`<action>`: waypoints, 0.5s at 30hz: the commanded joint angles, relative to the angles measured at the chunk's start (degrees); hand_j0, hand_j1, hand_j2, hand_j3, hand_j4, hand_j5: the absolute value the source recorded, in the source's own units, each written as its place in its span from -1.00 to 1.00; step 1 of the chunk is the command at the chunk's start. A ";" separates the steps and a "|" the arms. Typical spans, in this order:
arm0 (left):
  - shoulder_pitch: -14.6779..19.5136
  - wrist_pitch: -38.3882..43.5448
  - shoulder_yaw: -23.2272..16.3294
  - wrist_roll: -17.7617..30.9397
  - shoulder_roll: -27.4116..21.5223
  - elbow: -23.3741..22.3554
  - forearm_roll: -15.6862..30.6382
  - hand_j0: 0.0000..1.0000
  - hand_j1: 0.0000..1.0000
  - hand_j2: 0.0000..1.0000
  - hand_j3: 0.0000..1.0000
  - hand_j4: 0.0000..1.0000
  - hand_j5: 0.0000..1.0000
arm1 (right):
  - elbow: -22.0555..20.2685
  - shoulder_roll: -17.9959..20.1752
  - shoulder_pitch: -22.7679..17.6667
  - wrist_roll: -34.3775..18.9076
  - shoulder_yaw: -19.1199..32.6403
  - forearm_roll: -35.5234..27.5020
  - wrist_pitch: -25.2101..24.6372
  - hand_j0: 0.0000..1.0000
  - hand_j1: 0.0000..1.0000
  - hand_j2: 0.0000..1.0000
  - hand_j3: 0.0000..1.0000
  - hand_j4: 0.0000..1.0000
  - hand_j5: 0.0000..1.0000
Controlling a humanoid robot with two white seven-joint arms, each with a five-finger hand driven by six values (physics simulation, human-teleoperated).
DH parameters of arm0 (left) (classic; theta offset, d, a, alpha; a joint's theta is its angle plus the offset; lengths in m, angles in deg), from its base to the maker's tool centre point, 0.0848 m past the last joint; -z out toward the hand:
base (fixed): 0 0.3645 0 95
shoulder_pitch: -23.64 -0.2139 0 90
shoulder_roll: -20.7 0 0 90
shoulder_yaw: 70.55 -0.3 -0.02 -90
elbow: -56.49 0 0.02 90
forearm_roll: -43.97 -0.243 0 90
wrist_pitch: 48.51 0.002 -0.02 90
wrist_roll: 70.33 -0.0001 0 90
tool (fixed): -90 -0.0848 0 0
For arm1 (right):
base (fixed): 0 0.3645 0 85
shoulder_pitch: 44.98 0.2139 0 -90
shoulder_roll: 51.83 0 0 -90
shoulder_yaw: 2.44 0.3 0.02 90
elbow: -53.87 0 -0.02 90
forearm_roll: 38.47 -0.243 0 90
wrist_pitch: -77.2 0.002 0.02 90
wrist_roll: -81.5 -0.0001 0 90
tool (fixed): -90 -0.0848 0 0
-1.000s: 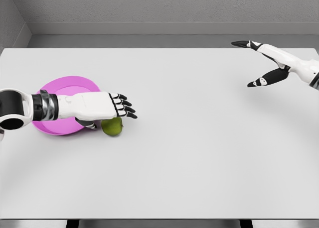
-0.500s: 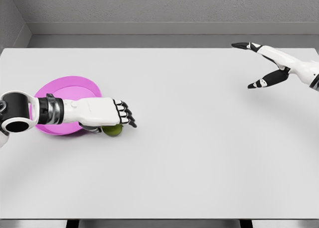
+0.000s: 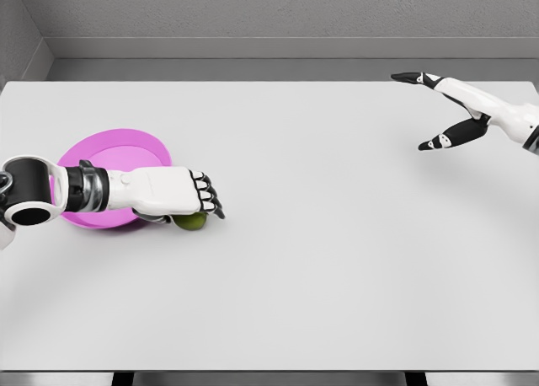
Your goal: Put the apple on the plate with both arms
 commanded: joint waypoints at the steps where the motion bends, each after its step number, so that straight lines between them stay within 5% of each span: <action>1: 0.00 0.11 0.02 -0.04 -0.14 -0.09 0.10 0.72 0.72 0.72 0.72 0.72 0.72 | -0.04 0.05 0.00 0.02 0.04 -0.47 -0.15 1.00 1.00 1.00 1.00 1.00 1.00; 5: 0.00 0.11 0.02 -0.04 -0.32 -0.09 -0.87 0.72 0.72 0.72 0.72 0.72 0.72 | -0.04 0.05 0.09 0.02 0.04 -0.47 -0.15 1.00 1.00 1.00 1.00 1.00 1.00; 15: 0.00 0.11 0.11 1.54 -0.67 -0.09 -1.04 0.09 0.09 0.09 0.09 0.09 0.09 | -0.04 0.05 0.00 0.02 -0.04 -0.47 -0.15 1.00 1.00 1.00 1.00 1.00 1.00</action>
